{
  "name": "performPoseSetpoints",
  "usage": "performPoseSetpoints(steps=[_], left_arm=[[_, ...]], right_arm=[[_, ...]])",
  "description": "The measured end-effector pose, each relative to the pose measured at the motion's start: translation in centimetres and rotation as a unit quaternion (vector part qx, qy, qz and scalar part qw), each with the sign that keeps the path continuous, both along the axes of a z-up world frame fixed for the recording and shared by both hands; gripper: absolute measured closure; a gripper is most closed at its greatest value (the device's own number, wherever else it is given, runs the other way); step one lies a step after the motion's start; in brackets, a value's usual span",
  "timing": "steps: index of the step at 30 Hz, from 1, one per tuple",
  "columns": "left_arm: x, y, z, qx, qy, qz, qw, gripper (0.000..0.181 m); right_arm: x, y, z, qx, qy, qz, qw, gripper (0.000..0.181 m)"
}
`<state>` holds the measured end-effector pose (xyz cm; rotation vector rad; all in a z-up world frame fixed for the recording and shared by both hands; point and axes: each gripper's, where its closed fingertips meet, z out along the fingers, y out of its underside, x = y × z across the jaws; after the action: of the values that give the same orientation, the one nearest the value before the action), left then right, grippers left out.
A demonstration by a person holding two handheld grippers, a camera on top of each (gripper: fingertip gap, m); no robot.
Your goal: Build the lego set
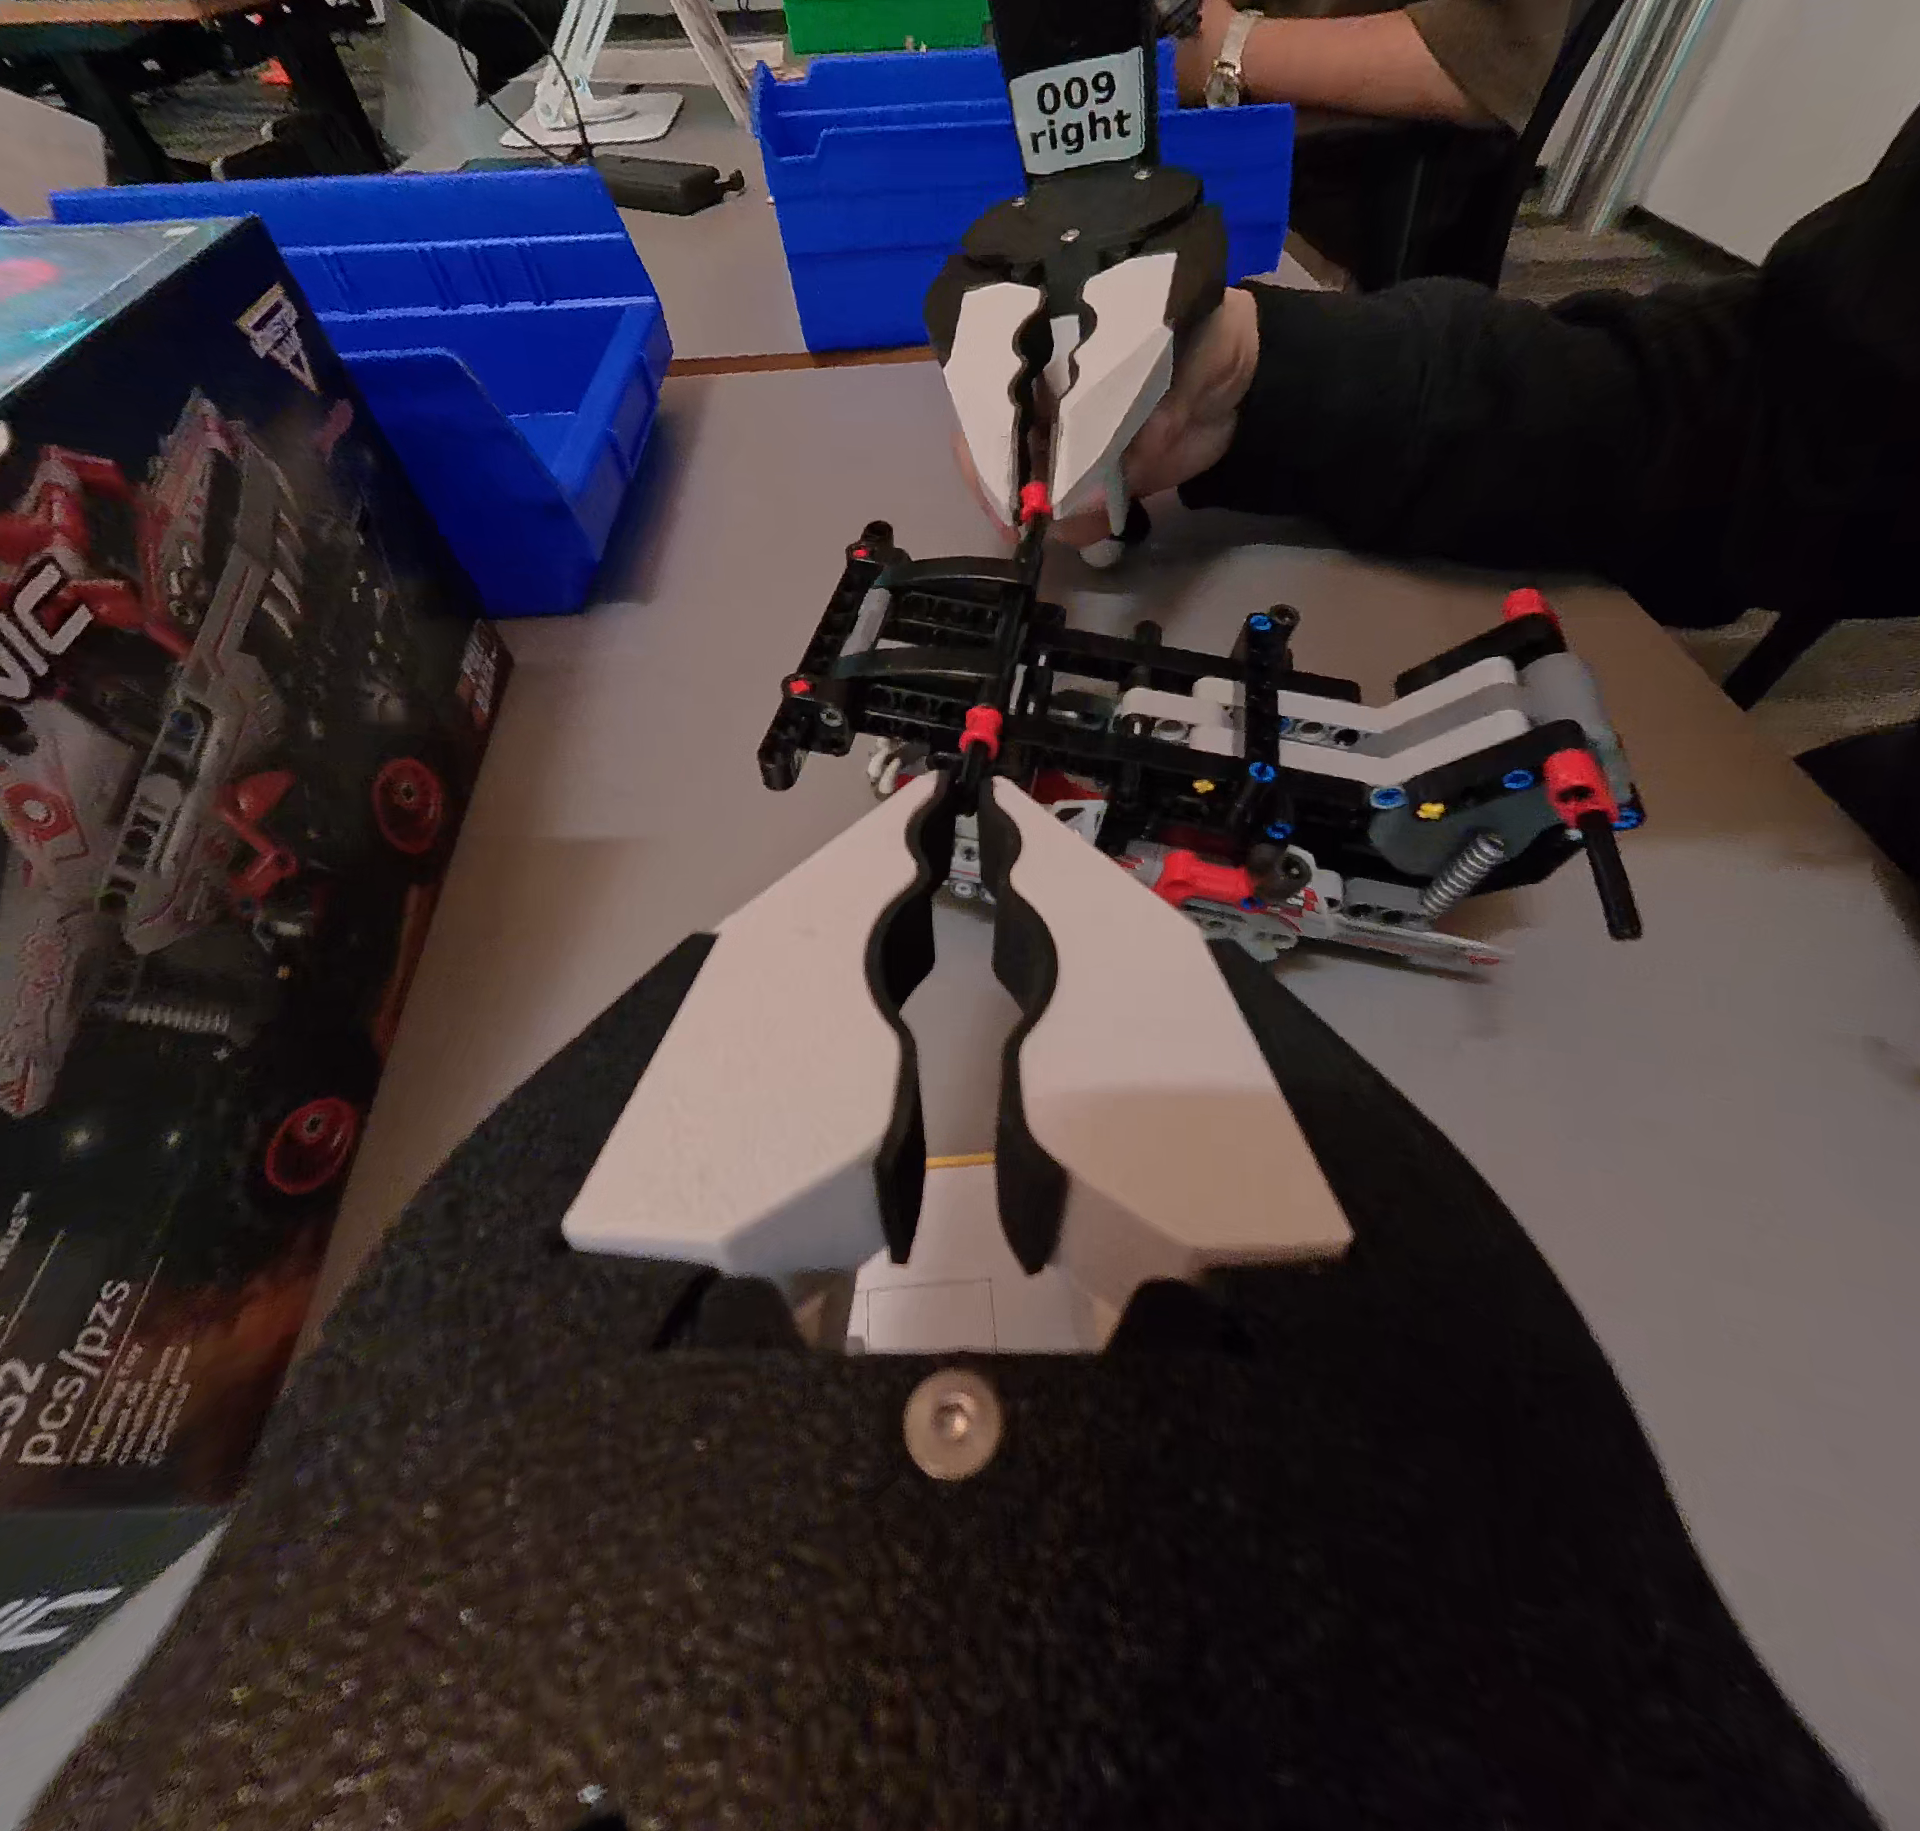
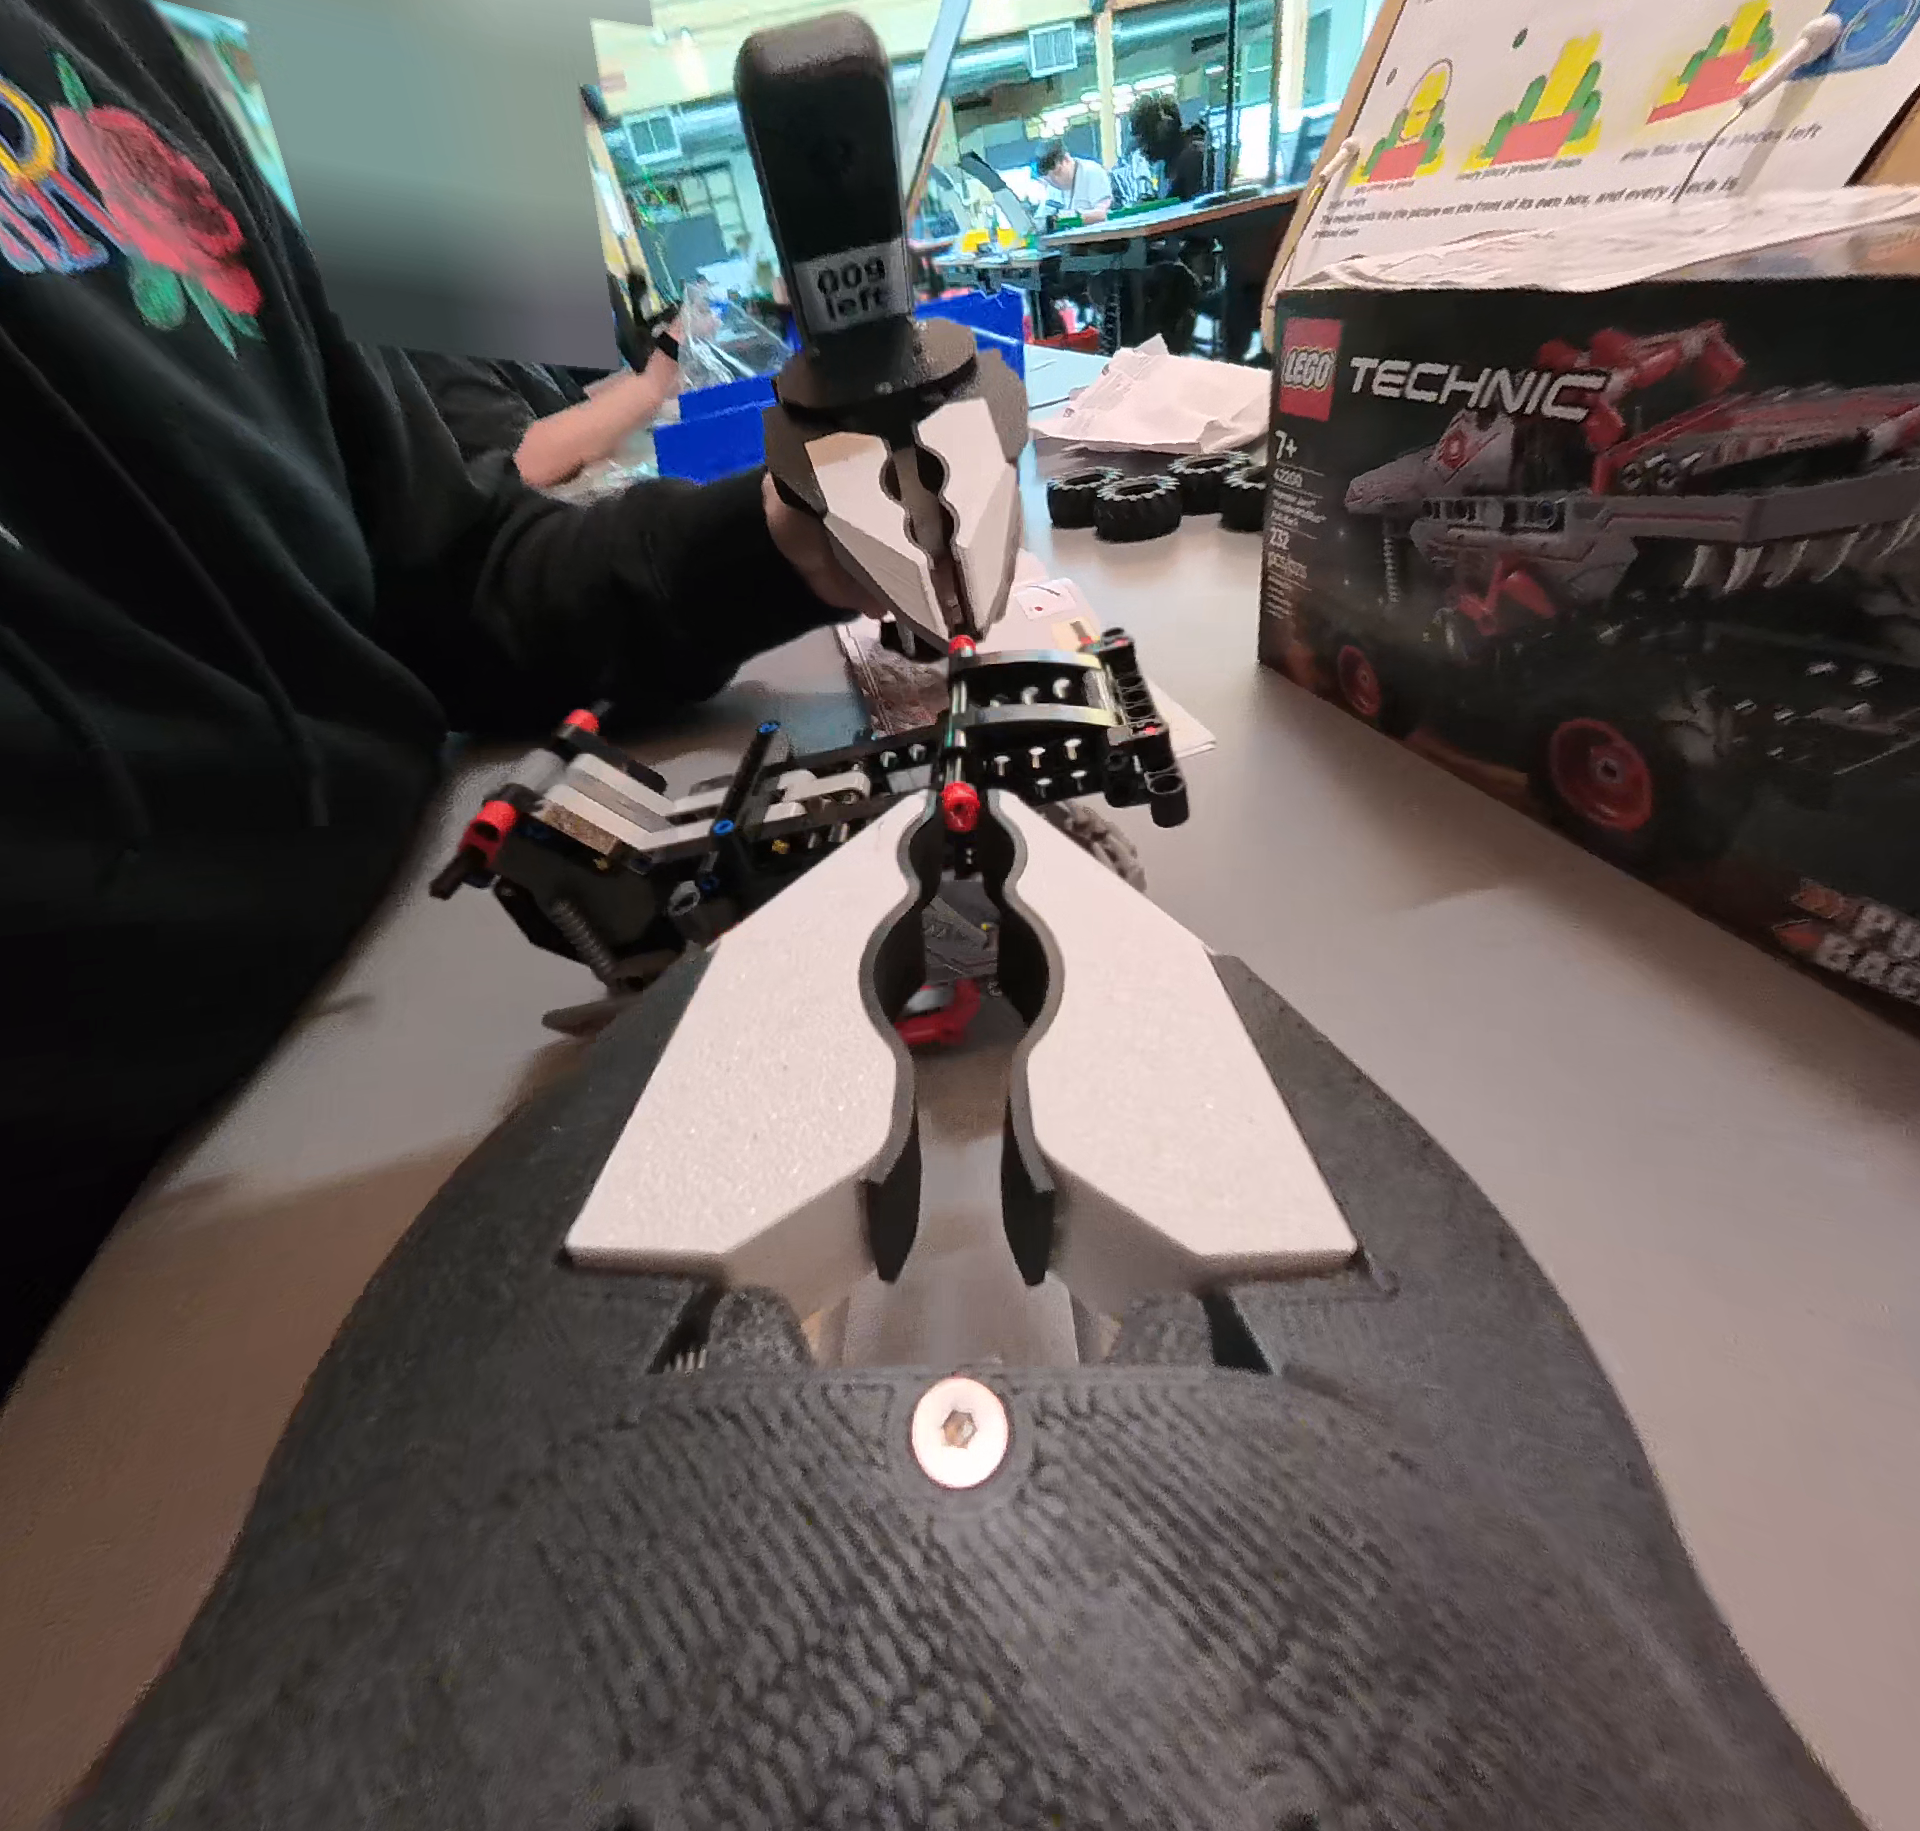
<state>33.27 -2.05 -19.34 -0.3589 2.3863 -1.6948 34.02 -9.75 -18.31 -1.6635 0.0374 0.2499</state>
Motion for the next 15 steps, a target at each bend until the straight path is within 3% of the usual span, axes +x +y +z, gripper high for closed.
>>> performPoseSetpoints(steps=[12,15], left_arm=[[-0.1,0.0,-0.2,-0.038,0.009,0.003,0.999,0.180],[-0.2,-0.3,-0.6,-0.015,-0.006,0.003,1.000,0.180]], right_arm=[[0.2,0.8,-1.1,-0.038,0.056,-0.036,0.997,0.177],[-0.2,1.3,-1.2,-0.040,0.062,-0.039,0.997,0.176]])
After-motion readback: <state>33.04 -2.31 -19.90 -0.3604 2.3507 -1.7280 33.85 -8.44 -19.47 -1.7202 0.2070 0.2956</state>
